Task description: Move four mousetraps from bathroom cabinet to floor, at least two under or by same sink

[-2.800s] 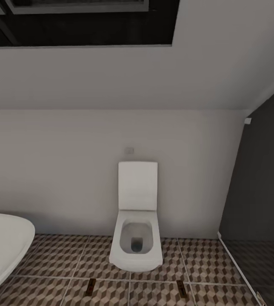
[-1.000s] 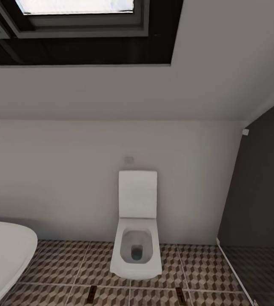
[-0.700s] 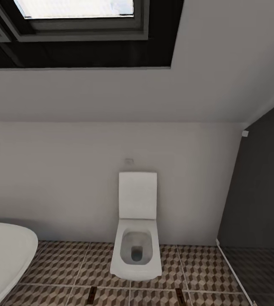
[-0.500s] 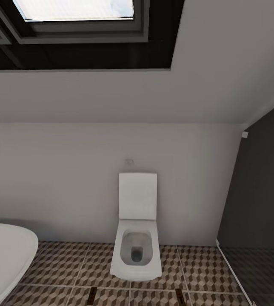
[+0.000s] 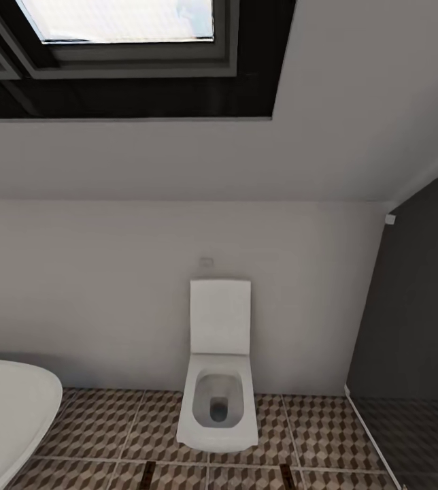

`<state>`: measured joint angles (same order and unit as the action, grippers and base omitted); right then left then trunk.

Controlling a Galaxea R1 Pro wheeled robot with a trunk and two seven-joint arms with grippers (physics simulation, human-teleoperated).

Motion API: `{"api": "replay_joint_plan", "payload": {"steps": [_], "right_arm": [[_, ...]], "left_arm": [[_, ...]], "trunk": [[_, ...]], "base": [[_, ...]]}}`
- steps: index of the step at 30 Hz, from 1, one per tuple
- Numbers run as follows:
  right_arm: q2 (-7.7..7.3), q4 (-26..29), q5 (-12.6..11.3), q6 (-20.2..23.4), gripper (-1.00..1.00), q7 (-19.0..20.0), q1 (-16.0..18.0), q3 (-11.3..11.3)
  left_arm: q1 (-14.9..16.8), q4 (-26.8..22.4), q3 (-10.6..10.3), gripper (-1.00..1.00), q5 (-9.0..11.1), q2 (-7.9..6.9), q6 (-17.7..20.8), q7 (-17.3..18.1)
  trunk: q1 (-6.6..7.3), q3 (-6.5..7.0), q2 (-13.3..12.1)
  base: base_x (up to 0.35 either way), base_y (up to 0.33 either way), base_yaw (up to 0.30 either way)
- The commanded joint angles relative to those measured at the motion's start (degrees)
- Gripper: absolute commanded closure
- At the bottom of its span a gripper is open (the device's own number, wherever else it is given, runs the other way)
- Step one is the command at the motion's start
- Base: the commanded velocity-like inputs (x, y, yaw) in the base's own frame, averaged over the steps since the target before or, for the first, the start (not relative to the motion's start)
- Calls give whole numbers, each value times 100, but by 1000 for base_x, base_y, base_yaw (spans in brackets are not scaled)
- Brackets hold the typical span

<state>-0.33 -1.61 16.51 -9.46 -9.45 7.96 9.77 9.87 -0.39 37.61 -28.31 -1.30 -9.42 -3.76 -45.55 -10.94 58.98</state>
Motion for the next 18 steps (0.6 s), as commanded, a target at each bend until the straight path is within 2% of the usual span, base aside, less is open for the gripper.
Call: {"api": "replay_joint_plan", "payload": {"steps": [1, 7, 18], "right_arm": [[4, -19, 58, -34, -100, -22, 5, 49], [12, -22, 56, -42, -100, -22, -2, 50], [-27, -20, 54, -45, -100, -22, -5, 49]], "left_arm": [[6, 12, 36, -100, -61, -2, -25, -29], [6, 12, 36, -100, -61, -2, -37, -29], [6, 10, 38, -100, -46, -4, -44, -33]], "trunk": [[22, 11, -36], [154, 119, -277], [154, 119, -277]], "base": [[0, 0, 0], [0, 0, 0], [0, 0, 0]]}}
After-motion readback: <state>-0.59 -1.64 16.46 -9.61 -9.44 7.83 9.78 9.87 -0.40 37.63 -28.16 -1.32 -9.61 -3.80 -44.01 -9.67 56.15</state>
